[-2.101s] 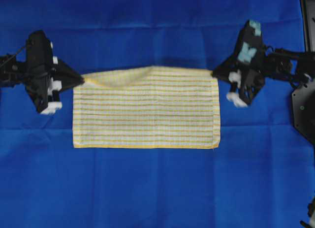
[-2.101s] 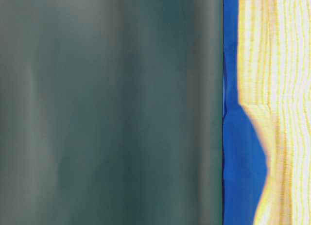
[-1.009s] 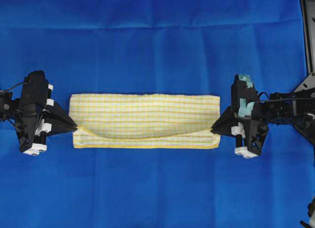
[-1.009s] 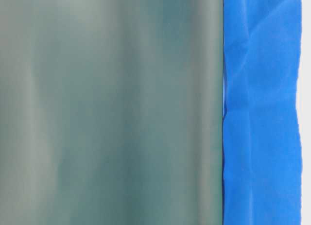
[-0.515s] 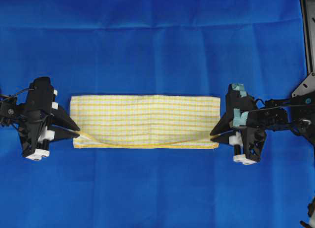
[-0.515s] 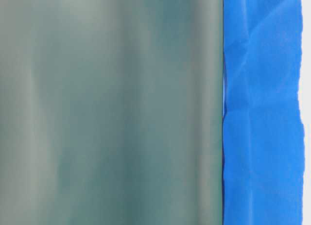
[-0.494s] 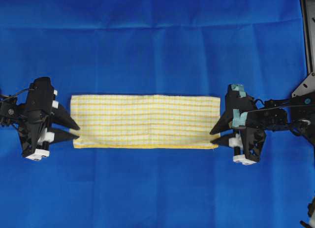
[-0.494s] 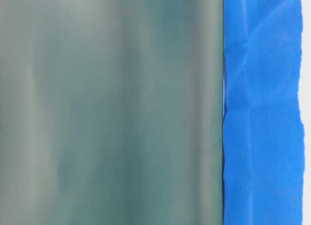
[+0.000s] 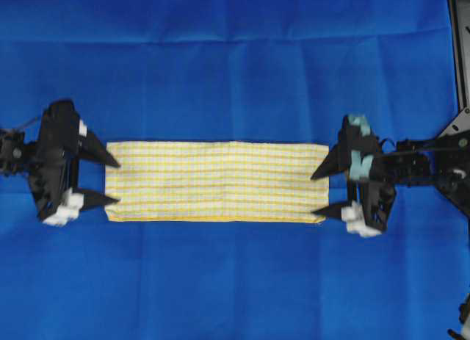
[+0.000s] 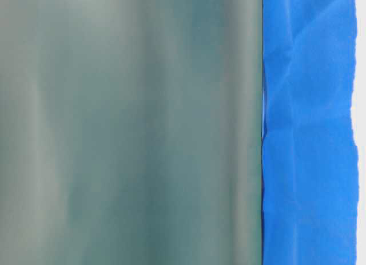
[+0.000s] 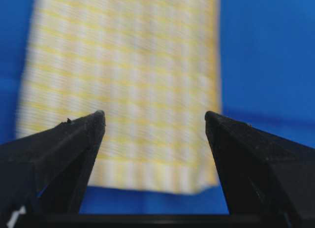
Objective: Fold the yellow towel.
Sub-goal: 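Grasp the folded strip's left and right ends with both grippers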
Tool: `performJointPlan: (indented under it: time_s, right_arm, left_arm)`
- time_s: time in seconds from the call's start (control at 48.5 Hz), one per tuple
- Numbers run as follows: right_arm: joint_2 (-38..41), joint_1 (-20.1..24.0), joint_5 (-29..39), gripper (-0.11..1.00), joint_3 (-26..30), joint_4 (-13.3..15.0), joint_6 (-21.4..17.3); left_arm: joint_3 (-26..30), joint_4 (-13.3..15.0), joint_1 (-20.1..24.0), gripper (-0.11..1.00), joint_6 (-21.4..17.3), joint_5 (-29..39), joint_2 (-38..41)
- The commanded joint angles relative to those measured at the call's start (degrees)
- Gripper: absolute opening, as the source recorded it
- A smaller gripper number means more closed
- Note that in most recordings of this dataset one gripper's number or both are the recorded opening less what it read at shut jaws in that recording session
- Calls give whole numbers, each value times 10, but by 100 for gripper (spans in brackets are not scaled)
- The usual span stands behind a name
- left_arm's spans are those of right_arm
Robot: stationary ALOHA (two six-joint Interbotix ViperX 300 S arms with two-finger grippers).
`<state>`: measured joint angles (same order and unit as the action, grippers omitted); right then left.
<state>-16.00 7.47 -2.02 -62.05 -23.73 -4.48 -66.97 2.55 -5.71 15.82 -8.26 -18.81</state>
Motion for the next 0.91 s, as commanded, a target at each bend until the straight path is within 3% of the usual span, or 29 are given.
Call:
performJointPlan:
  time_s: [0.0,0.288,0.659,0.762,0.886]
  right_arm:
    - [-11,-39,2,79,1,10,1]
    - [4,-113,32,79,6,44,3]
    - [65,-128,33,78,9,46,1]
    - [69,-127,34,78,10,47,1]
    - [70,-128,36,74,10,47,1]
  left_arm:
    - [12,-3,35,76,-7,-2,-4]
    - [36,-3,103,76,-78,34,27]
    - [53,0,109,72,-77,44,114]
    - [55,0,109,67,-76,54,119]
    - [56,1,109,49,-71,78,120]
